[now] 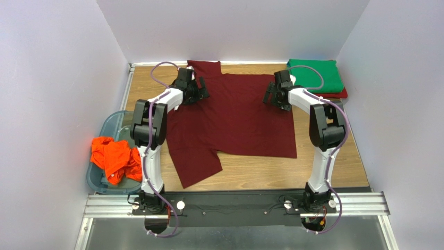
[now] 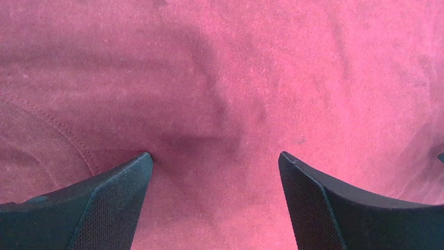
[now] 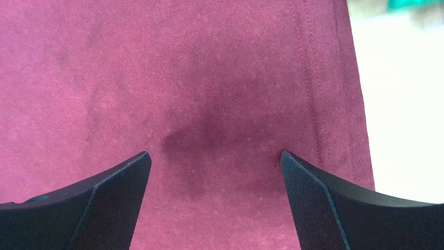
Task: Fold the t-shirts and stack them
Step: Flatten the tshirt out, then fold the tshirt
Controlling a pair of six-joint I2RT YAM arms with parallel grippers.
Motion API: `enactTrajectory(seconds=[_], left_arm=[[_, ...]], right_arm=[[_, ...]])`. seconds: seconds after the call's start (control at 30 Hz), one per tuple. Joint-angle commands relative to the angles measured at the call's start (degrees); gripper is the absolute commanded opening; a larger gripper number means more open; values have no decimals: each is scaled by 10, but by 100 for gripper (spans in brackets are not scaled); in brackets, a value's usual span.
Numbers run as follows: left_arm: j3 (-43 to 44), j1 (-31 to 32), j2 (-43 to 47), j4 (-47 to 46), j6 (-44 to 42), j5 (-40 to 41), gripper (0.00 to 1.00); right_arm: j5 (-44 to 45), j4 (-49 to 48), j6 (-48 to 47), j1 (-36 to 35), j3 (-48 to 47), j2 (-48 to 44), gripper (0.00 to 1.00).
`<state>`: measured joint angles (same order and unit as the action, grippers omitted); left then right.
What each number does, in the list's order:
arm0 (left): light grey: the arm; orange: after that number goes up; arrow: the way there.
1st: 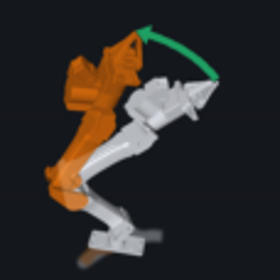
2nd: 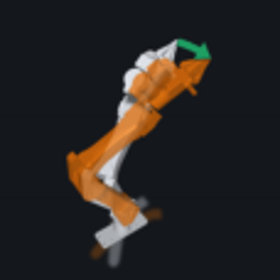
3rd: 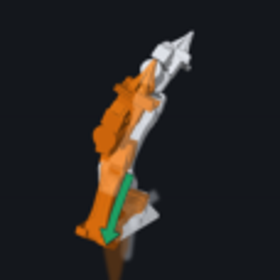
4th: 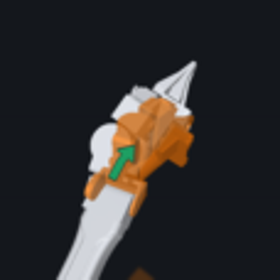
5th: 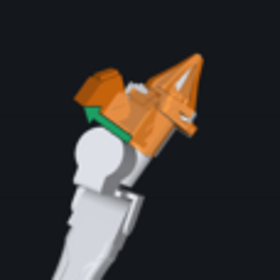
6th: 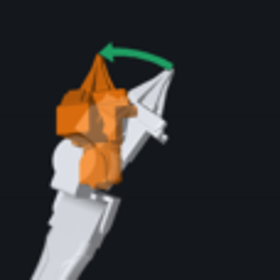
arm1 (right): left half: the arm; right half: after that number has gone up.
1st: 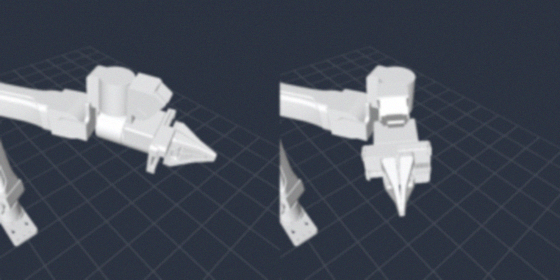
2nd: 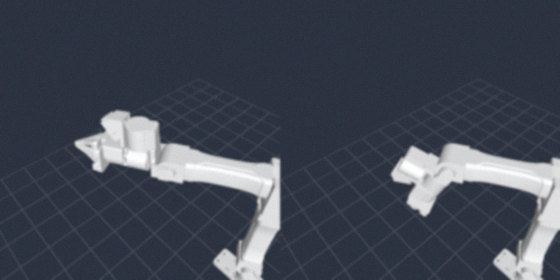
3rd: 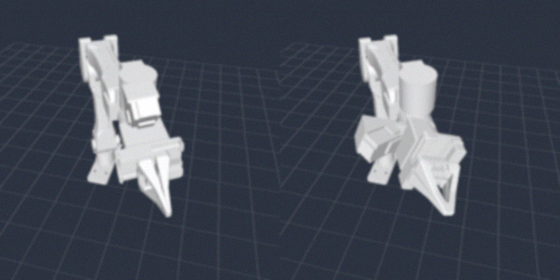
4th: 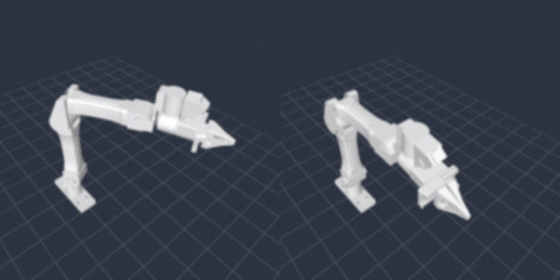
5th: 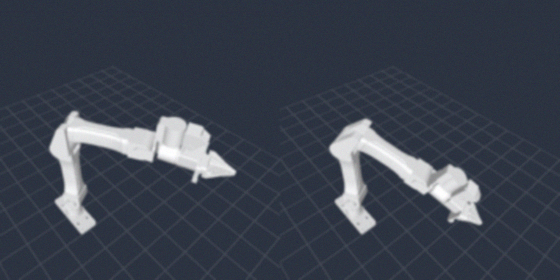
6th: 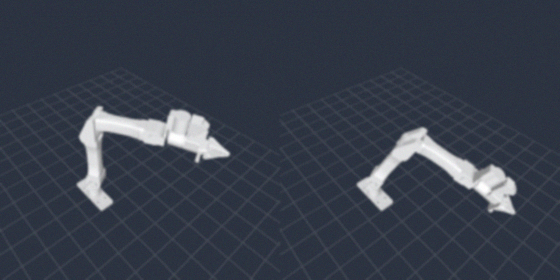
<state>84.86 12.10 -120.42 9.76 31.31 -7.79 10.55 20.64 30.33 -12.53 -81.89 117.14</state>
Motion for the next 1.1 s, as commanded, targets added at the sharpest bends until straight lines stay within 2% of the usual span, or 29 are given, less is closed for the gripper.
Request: enactTrajectory(seconds=[0.0, 0.3, 0.47, 0.57, 0.77, 0.9, 1.07], left_arm=[[28, -7, -45, 78, 0, -6, 98], [89, -8, -53, 97, -3, -2, 98], [72, -8, -12, 100, -3, 8, 98], [18, -4, 53, 90, 5, 15, 98], [-143, 24, 248, 87, 41, 56, 98], [-296, 61, 372, 98, 84, 104, 98], [-424, 107, 506, 185, 152, 129, 98]], right_arm=[[-38, 7, -6, 8, -36, 57, 100], [-65, 7, -23, 19, -70, 71, 100], [-77, 11, -43, 20, -56, 6, 100], [-83, 12, -50, 19, -17, -65, 100], [-78, 12, -39, 19, 87, -223, 100], [-74, 12, -29, 19, 185, -320, 100], [-76, 12, -17, 20, 252, -413, 100]])
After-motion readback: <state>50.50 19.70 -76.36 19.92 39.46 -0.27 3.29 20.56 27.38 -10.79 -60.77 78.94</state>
